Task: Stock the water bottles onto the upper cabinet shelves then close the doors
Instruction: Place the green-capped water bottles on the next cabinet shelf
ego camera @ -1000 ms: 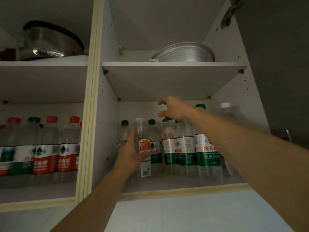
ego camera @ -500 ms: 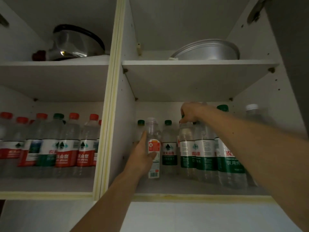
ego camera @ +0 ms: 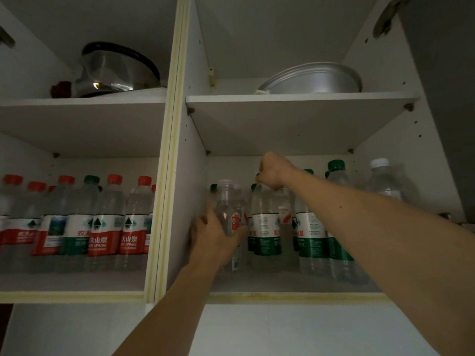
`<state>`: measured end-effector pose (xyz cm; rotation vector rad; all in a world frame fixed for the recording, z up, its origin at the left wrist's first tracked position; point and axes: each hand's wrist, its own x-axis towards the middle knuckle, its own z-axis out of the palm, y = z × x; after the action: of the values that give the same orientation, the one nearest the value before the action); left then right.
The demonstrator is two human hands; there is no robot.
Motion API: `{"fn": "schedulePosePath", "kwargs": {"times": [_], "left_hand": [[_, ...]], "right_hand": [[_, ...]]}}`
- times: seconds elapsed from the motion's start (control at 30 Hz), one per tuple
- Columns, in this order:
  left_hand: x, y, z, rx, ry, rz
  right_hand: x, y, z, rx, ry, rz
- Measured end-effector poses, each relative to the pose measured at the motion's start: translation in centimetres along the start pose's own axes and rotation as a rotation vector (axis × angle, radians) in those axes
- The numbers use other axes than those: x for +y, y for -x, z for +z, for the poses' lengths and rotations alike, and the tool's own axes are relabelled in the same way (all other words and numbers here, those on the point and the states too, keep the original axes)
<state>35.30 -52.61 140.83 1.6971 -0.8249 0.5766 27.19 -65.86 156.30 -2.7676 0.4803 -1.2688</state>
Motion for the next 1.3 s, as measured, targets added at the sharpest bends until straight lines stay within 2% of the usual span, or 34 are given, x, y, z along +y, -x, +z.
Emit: {"fn": "schedulePosePath", "kwargs": {"times": [0.13, 0.27, 0.37, 0.53, 0.67, 0.83, 1.1, 1.23, 1.3], "left_hand": [[0.1, -0.5, 0.0, -0.092, 0.233, -0.092], [0.2, -0.6, -0.1, -0.118, 0.342, -0.055], [0.1, -0.3, -0.2, -0.135, 0.296, 0.020], [0.9, -0.8, -1.6, -0.208, -0.045, 0.117], [2.7, -3.2, -3.3, -0.295, -0.430, 0.146], [4.4, -6.4, -4.5, -0.484, -0.719, 0.229], [4.9, -9.0, -4.6, -0.437, -1.134, 0.293], [5.9, -9.2, -5.3, -0.352, -1.550, 0.443], [6.3, -9.3, -5.7, -0.343, -1.668, 0.486]], "right_hand": [[-0.7, 0.9, 0.2, -0.009, -0.185, -0.001], [-1.2, 2.1, 0.6, 0.038, -0.263, -0.028], [0.0, 3.8, 1.7, -0.093, -0.427, 0.045], [2.5, 6.6, 6.3, -0.357, -0.581, 0.168], [3.5, 6.7, 7.6, -0.381, -0.678, 0.154], [4.2, 6.5, 7.9, -0.421, -0.675, 0.157], [3.5, 6.3, 9.1, -0.460, -0.657, 0.151], [2.8, 6.1, 9.3, -0.480, -0.674, 0.152], [2.5, 6.0, 9.5, -0.484, -0.687, 0.158]]}}
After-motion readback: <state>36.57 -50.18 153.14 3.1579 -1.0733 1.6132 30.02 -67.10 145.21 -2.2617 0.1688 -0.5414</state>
